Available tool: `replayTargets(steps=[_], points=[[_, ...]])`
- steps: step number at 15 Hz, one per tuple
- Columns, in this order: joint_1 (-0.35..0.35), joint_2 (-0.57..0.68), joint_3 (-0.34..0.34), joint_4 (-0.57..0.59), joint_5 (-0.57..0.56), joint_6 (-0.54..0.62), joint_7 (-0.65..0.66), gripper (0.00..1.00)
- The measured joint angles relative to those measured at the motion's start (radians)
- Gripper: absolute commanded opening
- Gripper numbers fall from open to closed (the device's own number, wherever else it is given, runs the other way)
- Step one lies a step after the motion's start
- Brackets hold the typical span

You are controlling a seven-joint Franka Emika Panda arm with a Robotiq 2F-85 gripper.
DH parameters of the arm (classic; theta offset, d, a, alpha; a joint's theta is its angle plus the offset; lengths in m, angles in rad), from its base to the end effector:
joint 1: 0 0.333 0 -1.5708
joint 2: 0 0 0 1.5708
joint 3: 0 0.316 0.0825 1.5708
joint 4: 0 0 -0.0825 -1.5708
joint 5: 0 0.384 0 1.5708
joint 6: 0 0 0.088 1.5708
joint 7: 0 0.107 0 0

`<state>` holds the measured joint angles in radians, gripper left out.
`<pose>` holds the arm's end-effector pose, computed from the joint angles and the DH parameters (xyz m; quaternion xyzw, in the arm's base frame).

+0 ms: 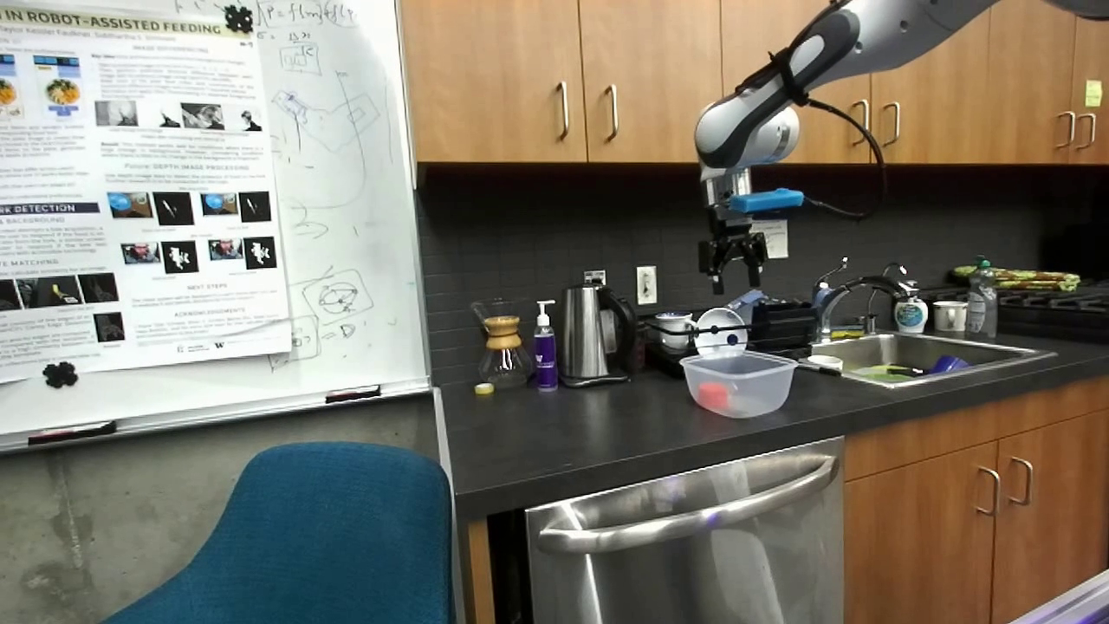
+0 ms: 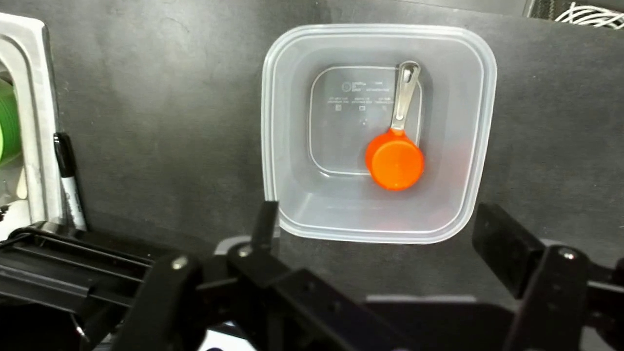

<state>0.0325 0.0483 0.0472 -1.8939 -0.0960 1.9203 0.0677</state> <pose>0.5699 0.0384 0.4736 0.9987 0.0229 -0.0076 0.0444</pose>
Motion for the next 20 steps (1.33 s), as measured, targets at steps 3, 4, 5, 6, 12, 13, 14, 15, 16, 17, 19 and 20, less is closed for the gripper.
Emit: replayTargets(steps=[3,4,5,6,12,13,14,15,16,17,19,20], points=[[-0.001,0.037,-0.003,0.013,0.004,0.003,0.0,1.0],[-0.002,0.051,-0.004,0.016,0.007,0.003,-0.001,1.0],[-0.004,0.066,-0.004,0.02,0.01,0.004,-0.001,1.0],[-0.004,0.08,-0.006,0.023,0.012,0.004,-0.001,1.0],[-0.004,0.141,-0.017,0.049,0.027,0.005,-0.001,1.0],[-0.004,0.147,-0.017,0.054,0.028,0.005,-0.001,1.0],[-0.004,0.154,-0.017,0.059,0.029,0.005,-0.001,1.0],[-0.003,0.161,-0.017,0.066,0.029,0.005,-0.001,1.0],[-0.002,0.168,-0.016,0.072,0.029,0.005,-0.001,1.0],[-0.001,0.175,-0.014,0.079,0.03,0.005,-0.001,1.0],[0.003,0.185,-0.01,0.088,0.04,0.005,-0.001,1.0],[0.006,0.188,-0.008,0.089,0.046,0.005,-0.001,1.0]])
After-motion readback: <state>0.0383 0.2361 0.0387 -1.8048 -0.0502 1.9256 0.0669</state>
